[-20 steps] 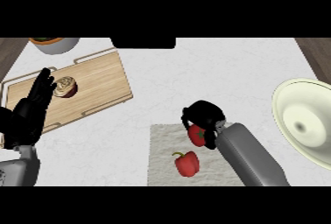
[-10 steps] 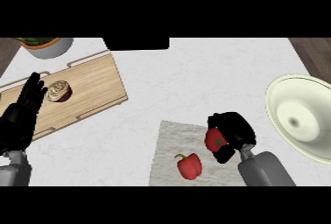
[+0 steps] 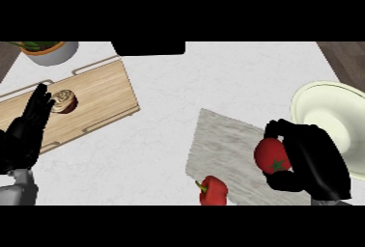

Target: Pick the tomato from the placemat and place it in the bowl

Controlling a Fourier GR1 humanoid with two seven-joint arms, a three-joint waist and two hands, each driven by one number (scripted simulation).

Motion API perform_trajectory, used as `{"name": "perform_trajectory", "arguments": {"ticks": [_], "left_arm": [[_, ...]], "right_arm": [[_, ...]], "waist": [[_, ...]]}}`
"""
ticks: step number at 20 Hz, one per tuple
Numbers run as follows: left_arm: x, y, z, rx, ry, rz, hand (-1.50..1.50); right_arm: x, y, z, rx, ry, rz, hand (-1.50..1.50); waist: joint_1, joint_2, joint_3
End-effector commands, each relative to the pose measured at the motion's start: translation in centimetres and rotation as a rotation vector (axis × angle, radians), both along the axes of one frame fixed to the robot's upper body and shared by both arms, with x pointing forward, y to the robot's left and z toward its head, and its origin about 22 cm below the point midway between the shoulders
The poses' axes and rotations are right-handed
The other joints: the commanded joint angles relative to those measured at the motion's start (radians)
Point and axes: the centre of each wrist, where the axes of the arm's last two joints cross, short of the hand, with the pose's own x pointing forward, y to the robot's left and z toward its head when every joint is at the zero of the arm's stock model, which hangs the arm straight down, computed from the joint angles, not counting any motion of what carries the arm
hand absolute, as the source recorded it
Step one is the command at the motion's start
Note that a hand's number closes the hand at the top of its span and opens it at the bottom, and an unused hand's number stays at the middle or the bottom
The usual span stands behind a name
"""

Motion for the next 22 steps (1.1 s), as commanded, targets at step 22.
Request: {"name": "perform_trajectory", "arguments": {"ticks": [22], "left_arm": [[1.5,-1.4,1.4,-0.009,-0.027,-0.065,0.0]], "right_arm": [[4.0,-15.2,5.8,0.348,-0.217,-0.239,1.5]], "waist": [[0.05,0.016,0.002]]}}
